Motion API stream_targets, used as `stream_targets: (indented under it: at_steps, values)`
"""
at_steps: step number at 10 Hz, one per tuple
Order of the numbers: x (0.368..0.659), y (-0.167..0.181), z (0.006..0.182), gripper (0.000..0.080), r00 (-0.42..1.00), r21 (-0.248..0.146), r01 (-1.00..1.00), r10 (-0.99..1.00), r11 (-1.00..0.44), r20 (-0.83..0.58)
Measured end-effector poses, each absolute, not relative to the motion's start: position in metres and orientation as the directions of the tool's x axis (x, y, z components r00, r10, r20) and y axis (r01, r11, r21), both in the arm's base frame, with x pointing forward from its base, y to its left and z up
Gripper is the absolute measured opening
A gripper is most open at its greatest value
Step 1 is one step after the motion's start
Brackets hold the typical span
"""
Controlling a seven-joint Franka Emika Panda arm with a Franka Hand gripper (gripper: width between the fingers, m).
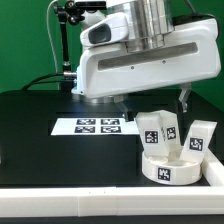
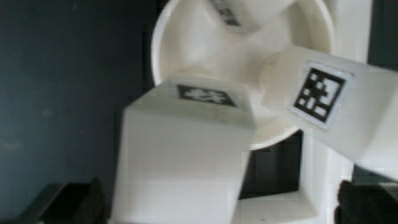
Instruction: Assemble stool
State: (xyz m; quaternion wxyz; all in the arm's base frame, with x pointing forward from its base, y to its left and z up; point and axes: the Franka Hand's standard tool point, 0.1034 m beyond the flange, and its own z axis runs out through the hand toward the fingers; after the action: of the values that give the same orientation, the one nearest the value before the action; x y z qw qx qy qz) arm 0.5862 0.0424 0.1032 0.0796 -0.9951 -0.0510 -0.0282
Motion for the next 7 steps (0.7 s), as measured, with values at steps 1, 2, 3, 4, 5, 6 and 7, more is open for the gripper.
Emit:
stream_targets:
  at_steps: [1,2,3,4,5,6,7]
  values:
    - [0.5913,0.0417,0.1063,0.0649,0.970,-0.107,0.232,0.222,-0.967,0.097]
    - [0.5929,0.0434,0.1081,0.0649,0.950,-0.084,0.302,0.293,-0.949,0.107]
    - [0.5922,0.0410,0.1064,0.0649,0.941,-0.082,0.330,0.320,-0.941,0.107]
    - [0.5923,0.0392,0.1062,0.0649,0.918,-0.073,0.389,0.381,-0.918,0.111]
    - [0.5923,0.0387,0.1061,0.0649,0.896,-0.066,0.438,0.429,-0.897,0.114]
    - [0.5921,0.0379,0.1058,0.0649,0.858,-0.053,0.508,0.501,-0.859,0.115]
    - [0.5907,0.0390,0.1047,0.0649,0.806,-0.039,0.587,0.581,-0.808,0.111]
